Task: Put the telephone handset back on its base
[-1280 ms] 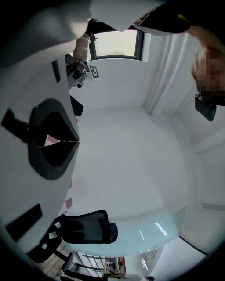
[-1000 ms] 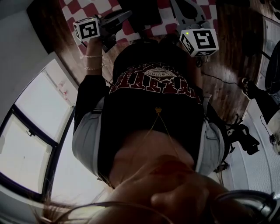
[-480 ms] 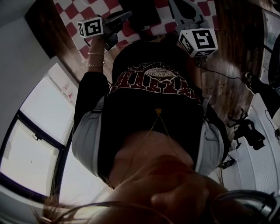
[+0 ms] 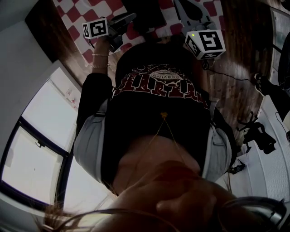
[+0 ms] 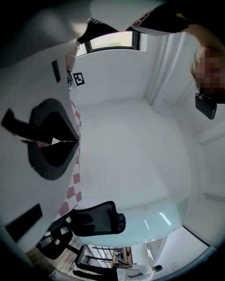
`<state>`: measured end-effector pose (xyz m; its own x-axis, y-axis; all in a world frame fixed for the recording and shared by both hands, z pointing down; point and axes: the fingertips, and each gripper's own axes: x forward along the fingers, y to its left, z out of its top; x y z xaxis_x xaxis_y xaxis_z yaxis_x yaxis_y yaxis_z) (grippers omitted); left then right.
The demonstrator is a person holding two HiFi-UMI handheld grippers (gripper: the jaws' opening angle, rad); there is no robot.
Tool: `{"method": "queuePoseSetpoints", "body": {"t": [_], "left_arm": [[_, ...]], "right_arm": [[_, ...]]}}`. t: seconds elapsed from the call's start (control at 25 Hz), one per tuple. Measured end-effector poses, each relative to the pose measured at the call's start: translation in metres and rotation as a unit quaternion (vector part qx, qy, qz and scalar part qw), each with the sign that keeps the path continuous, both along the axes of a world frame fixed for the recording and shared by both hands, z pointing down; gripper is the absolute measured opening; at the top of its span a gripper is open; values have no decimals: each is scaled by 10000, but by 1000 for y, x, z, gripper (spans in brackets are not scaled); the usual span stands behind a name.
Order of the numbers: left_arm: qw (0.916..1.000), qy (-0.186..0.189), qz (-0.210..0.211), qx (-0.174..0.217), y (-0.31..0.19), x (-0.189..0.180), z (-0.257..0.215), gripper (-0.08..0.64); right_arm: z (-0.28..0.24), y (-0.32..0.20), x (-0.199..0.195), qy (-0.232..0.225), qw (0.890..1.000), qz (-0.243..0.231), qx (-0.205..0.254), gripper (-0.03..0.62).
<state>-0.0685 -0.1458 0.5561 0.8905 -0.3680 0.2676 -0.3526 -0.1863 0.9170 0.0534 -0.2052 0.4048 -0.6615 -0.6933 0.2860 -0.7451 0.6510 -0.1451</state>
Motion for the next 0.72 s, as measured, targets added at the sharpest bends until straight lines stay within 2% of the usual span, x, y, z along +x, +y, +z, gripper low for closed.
{"method": "queuePoseSetpoints", "body": {"t": [0.72], "left_arm": [[9999,-23,66,-114,-1,0,16,80]], "right_arm": [[3,-2,-3,56,10000,5,-37,20]]}}
